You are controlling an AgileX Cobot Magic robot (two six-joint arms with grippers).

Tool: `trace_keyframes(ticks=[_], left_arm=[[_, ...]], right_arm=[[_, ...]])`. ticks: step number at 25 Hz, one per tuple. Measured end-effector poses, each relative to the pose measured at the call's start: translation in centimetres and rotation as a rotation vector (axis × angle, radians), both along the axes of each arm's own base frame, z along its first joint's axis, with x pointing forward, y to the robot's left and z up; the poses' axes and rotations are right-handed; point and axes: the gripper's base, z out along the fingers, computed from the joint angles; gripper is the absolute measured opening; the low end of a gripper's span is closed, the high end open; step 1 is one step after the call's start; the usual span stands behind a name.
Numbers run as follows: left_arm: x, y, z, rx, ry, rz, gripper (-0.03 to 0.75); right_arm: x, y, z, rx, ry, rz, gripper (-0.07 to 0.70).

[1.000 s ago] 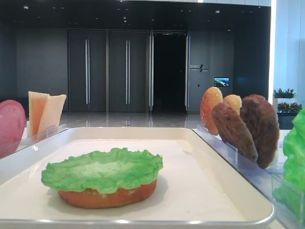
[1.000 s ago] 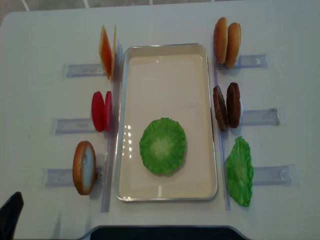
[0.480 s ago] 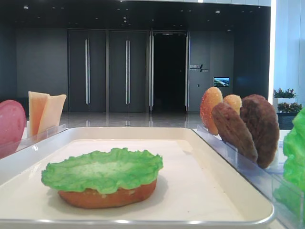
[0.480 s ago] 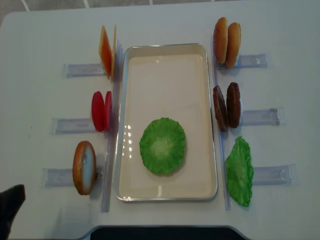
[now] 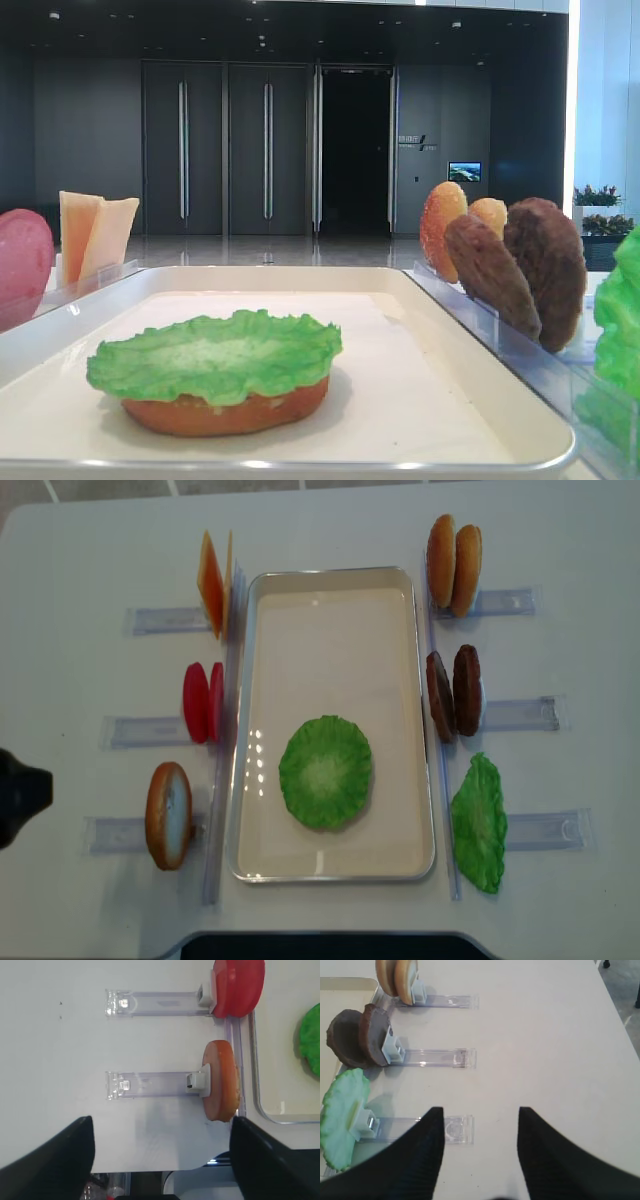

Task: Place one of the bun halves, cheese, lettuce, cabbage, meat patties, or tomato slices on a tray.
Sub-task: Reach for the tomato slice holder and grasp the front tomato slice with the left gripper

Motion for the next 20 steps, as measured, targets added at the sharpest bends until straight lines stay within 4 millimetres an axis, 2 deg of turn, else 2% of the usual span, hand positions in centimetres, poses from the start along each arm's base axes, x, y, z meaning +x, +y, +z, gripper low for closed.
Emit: trace_keyframes(ticks=[12, 20], left_arm=[[10.2, 0.4, 2.8, -0.004, 0.118, 0.000, 0.643], [16.8, 0.9, 1.8, 0.026, 0.196, 0.003, 0.643]], right_arm=[[0.0, 0.0, 0.0, 0.000, 0.001, 0.000, 0.354], [0.0, 0.0, 0.0, -0.001, 0.000, 0.000, 0.354]])
